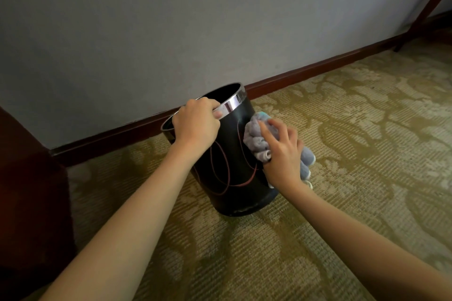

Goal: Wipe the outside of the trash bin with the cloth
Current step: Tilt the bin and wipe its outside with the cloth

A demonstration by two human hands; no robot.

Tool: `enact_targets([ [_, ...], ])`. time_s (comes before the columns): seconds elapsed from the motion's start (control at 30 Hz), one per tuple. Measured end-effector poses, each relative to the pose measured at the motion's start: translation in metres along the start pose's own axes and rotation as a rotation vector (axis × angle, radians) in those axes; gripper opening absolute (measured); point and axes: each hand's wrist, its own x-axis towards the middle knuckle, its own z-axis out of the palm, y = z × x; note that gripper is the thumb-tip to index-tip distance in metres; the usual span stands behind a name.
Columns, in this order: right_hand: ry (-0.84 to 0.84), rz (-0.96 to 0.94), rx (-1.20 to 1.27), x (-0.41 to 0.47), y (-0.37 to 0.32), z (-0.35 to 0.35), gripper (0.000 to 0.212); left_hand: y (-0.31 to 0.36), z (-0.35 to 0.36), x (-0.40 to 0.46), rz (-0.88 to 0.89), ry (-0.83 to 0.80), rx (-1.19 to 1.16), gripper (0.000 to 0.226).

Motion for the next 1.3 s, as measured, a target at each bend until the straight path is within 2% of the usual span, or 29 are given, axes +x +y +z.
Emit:
enact_targets([
  [0.07, -0.044, -0.041, -0.032, -0.011, 0.009, 0.002, 0.071, -0.005, -0.002, 0.003, -0.025, 0.004, -0.027, 0.029],
  [0.17, -0.120, -0.100, -0.080, -0.031, 0.024, 0.003, 0.069, -0.015, -0.006, 0.008, -0.076, 0.001, -0.075, 0.017],
  [0.27, -0.177, -0.104, -0.125, -0.049, 0.037, 0.004, 0.075, -0.026, -0.009, 0.011, -0.123, 0.004, -0.121, 0.014],
  [0.4, -0.241, -0.065, -0.152, -0.058, 0.041, 0.005, 0.079, -0.032, -0.010, 0.008, -0.130, 0.016, -0.142, 0.014],
  [0.53, -0.283, 0.027, -0.180, -0.052, 0.037, 0.005, 0.070, -0.026, -0.008, -0.003, -0.107, 0.032, -0.126, 0.013],
  [0.63, -0.249, 0.060, -0.143, -0.039, 0.030, 0.002, 0.072, -0.018, -0.008, -0.009, -0.097, 0.024, -0.126, 0.011],
  [0.77, -0.097, 0.057, -0.007, -0.004, 0.006, -0.009, 0.067, 0.000, -0.002, -0.017, -0.037, -0.006, -0.087, 0.025],
  [0.93, 0.046, -0.017, 0.054, 0.016, -0.007, -0.019, 0.065, 0.015, 0.003, -0.024, 0.037, -0.030, -0.054, 0.018],
  [1.1, 0.029, -0.127, 0.005, -0.010, 0.013, -0.016, 0.062, 0.014, 0.002, -0.022, 0.055, -0.058, -0.085, 0.016],
  [1.2, -0.083, -0.208, -0.100, -0.032, 0.033, -0.015, 0.051, 0.013, 0.001, -0.020, 0.046, -0.052, -0.095, 0.016],
  [1.3, -0.194, -0.212, -0.202, -0.055, 0.053, -0.013, 0.054, 0.012, -0.002, -0.016, 0.013, -0.067, -0.108, 0.028],
])
